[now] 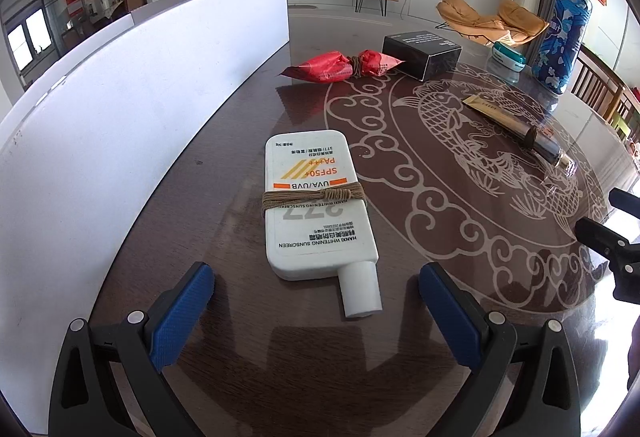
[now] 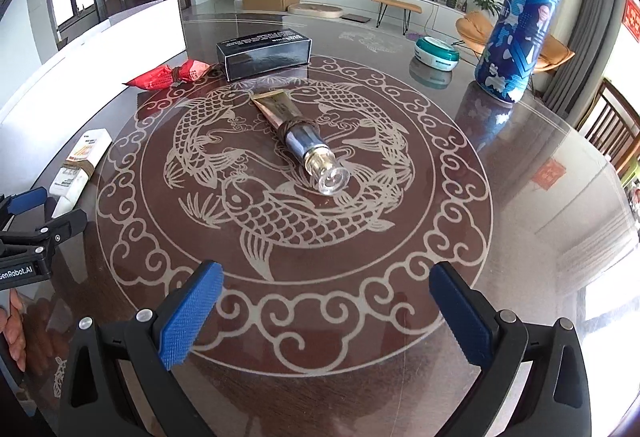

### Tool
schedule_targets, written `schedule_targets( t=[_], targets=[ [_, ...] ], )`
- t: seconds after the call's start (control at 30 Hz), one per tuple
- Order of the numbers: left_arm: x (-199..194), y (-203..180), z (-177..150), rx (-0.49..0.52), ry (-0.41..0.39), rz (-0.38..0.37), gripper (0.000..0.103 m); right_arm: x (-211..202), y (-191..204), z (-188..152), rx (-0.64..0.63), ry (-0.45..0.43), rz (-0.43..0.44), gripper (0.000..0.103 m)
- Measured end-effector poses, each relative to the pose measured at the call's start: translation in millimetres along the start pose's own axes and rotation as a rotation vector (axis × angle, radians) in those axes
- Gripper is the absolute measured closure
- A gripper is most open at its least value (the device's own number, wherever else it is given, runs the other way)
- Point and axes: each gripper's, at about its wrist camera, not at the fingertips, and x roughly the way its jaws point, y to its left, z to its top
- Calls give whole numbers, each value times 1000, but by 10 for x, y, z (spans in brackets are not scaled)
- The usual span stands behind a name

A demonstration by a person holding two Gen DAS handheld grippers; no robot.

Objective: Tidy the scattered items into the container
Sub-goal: 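Move right tool toward the gold tube on the table, then close right tool around the middle of the gold tube, then lift the gold tube off the table with right tool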

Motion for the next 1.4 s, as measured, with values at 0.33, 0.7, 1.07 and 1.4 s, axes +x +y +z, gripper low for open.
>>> schedule_targets(
  t=[0.33, 0.7, 1.07, 1.4],
  targets=[
    [1, -2, -3, 0, 0, 0, 0, 509, 50, 776, -85, 67, -34, 0],
    [0, -4, -4, 0, 0, 1, 0, 733, 114, 886, -33, 96, 105, 43],
    [-2, -3, -8, 0, -1, 1, 0, 419, 137, 499, 22, 58, 102, 72],
    [-1, -3, -10, 0, -1, 1, 0, -205, 320, -407, -17, -25, 70, 71]
  ],
)
